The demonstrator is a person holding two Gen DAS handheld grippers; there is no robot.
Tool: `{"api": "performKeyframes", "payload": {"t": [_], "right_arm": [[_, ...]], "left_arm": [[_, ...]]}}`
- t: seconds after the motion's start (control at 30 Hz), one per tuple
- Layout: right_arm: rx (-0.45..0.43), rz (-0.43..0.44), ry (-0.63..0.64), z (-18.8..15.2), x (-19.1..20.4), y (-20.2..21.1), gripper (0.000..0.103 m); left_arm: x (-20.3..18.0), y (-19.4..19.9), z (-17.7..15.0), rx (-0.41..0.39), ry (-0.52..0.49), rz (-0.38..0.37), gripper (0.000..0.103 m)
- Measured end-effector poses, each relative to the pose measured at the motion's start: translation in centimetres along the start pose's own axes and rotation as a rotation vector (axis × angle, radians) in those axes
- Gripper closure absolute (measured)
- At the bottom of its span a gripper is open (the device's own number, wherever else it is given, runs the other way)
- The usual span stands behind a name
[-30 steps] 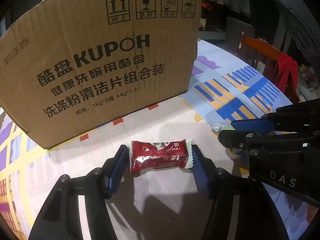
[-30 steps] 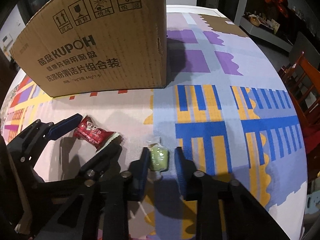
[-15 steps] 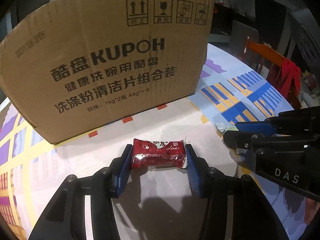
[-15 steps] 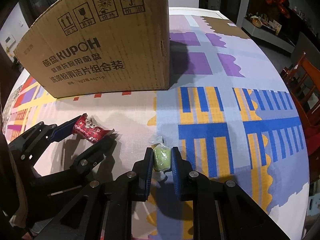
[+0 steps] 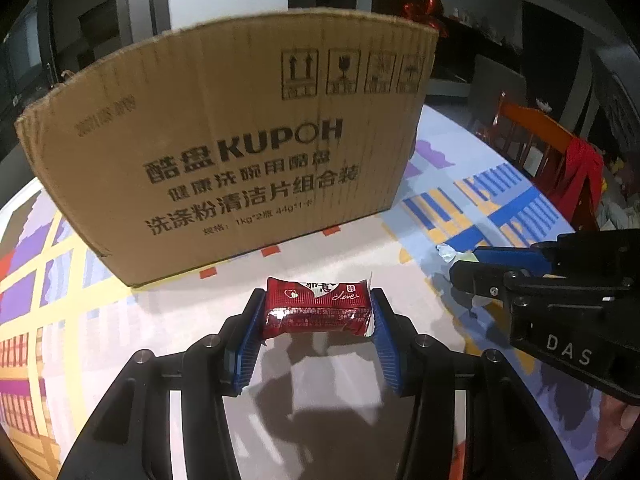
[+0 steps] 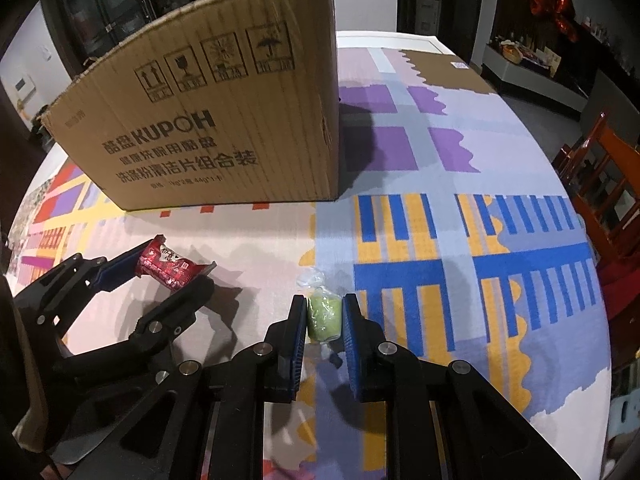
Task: Organize snacks
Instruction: 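Lift both held candies and carry them over the cardboard box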
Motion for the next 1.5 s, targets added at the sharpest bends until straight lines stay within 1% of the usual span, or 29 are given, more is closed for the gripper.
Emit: {"api": "performKeyframes", "payload": {"t": [0.13,0.3,0.73,0.83,1.1,1.5], "right_arm": [[-0.016,0.005,0.006,0.0,0.3,1.1,0.084],[-0.033,0.013,0.013,0.2,0.7,2.4,0.084],[-0.087,0.029,0.036,1.0,1.6,5.3,0.084],[-0.099,0.032,0.038,1.2,1.7,5.9,0.084],[-0.138,0.041,0.052,2.0,2.3,7.9,0.084],[-0.208,0.058,0.080,3.6,4.0,10.9,0.084]], "left_arm": [[0.0,1.2,0.3,-0.008,0.007,0.019,0.053],[0.3,2.4,0.6,0.002,0.032,0.045,0.053],[0.5,5.2,1.1,-0.017,0.064,0.073,0.053],[0.8,5.9,1.4,-0.015,0.076,0.089,0.053],[1.5,8.0,2.0,-0.033,0.100,0.103,0.053],[3.0,10.8,3.3,-0.059,0.136,0.153,0.053]]}}
Point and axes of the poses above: each gripper's, at about its wrist camera, not at the fingertips, and y roughly against the way its jaws point, x to its left, z to its top, the point moved 1 cm from there along -y, roughly the way its jaws point, and after that the axes turned 7 degrees about -y, right-handed, at the moved point
